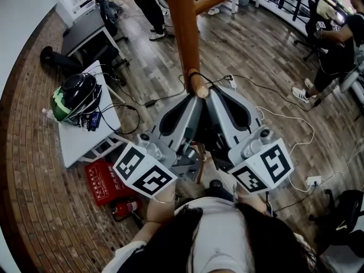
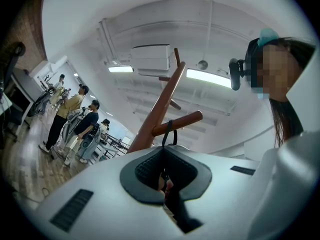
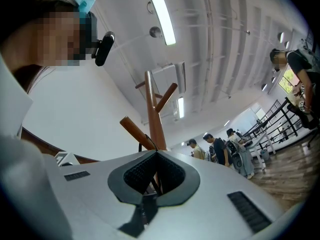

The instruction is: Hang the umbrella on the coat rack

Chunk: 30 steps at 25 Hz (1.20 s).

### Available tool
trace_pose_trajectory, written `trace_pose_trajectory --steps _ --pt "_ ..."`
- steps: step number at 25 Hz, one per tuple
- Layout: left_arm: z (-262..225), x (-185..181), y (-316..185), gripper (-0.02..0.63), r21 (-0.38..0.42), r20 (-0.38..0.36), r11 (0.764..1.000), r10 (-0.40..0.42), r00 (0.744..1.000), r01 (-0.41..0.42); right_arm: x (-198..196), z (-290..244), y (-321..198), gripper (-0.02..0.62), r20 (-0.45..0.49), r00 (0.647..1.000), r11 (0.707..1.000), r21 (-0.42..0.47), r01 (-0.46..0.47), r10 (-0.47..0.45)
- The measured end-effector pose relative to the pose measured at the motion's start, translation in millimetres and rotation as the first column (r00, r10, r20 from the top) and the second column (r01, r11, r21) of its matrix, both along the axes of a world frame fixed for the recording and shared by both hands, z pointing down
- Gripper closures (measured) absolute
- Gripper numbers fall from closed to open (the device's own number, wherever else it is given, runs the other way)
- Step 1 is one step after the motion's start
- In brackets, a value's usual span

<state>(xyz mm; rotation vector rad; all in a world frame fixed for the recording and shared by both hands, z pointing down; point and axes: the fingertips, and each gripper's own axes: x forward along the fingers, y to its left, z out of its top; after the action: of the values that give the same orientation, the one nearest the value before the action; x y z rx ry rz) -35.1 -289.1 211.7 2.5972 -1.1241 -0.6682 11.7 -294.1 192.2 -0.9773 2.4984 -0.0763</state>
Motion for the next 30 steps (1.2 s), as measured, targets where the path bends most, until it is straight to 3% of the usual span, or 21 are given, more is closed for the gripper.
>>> trace_pose_trajectory --steps 17,30 --pt "14 4 -10 0.594 -0.043 0.018 0.999 -0.006 1.000 0.007 -4 15 -13 0.560 -0.020 1.000 0.999 -0.033 0.007 -0.008" --pt "19 6 -8 0.594 -0.049 0.023 0.999 0.007 1.000 -0.006 -7 14 -11 0.558 -0.013 1.000 1.000 -0.001 0.023 -0.023"
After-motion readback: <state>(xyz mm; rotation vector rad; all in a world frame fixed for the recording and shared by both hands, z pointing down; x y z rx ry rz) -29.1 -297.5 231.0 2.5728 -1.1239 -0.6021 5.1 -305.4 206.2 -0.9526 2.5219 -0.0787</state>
